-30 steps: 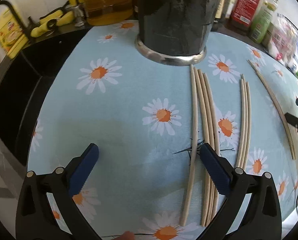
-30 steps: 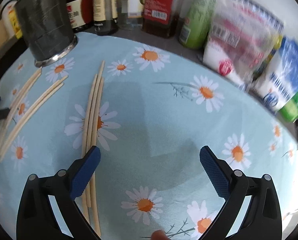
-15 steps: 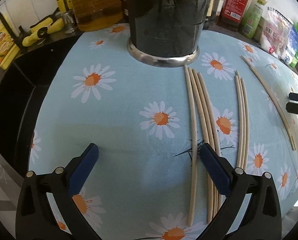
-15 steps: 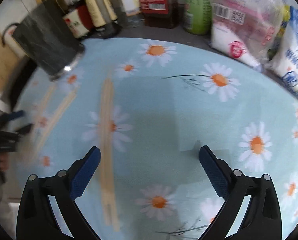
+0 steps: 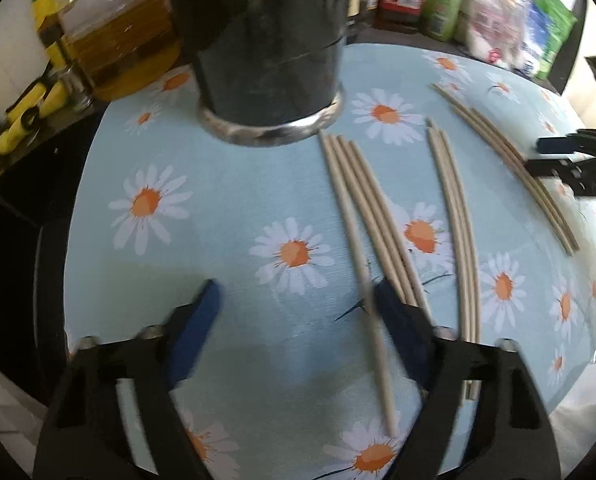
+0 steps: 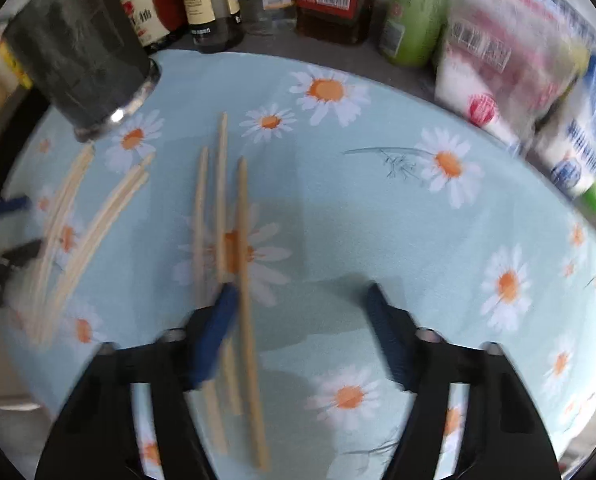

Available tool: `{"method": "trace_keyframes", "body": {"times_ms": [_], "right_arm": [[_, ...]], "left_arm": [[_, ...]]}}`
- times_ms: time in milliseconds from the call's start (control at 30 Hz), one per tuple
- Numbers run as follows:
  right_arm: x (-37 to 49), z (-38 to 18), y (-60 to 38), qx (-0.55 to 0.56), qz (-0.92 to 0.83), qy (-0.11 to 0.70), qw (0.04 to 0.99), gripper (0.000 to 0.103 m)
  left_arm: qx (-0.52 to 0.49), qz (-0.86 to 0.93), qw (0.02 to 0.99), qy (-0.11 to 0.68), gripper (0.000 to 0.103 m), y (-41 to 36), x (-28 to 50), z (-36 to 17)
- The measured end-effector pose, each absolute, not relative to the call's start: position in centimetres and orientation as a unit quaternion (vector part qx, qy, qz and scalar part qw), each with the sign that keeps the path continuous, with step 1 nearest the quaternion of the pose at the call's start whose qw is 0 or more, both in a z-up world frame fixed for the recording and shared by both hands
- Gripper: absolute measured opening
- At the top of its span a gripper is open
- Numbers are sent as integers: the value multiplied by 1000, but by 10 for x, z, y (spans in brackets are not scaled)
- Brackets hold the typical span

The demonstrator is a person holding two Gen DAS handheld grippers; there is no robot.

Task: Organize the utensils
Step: 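Lower the left gripper onto one chopstick while the right gripper grasps another chopstick, then lift the held chopsticks with both grippers and carry them above the black holder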

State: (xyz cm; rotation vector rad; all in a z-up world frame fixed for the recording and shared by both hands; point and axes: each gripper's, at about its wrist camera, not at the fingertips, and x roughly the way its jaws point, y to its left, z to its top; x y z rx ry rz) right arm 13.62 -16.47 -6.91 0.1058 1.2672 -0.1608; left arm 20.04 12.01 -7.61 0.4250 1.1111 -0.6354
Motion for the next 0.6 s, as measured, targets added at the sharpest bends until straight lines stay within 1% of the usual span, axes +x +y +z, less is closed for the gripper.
{"method": "trace_keyframes", "body": {"times_ms": [33,67,100,133,167,233,433,500,600], "right_arm": [[137,-68,-163,50,-76,591,802,25],[137,-67,-161,50,-76,591,802,10],[136,-67,-160,49,-82,590,801,7],[135,-67,-159,45,-91,587,803,5],[133,-67,-159,42,-100,582,806,5],[122,-68,-159,40,-114,568,814,5],[97,-61,-173,77,-118,540,830,5],[89,-54,-175,82,-113,529,837,5],[84,-45,-176,88,-99,511,850,5]], "left_arm": [[198,-301,780,512,54,122,200,-75],[198,-304,778,513,46,123,202,-73],[195,-302,778,515,41,125,204,-73],[194,-299,779,516,30,128,206,-72],[188,-296,779,520,18,132,210,-72],[173,-294,776,530,7,139,213,-72],[129,-286,770,556,5,149,213,-74],[94,-277,768,570,5,158,213,-74],[73,-264,776,568,5,172,202,-70]]}}
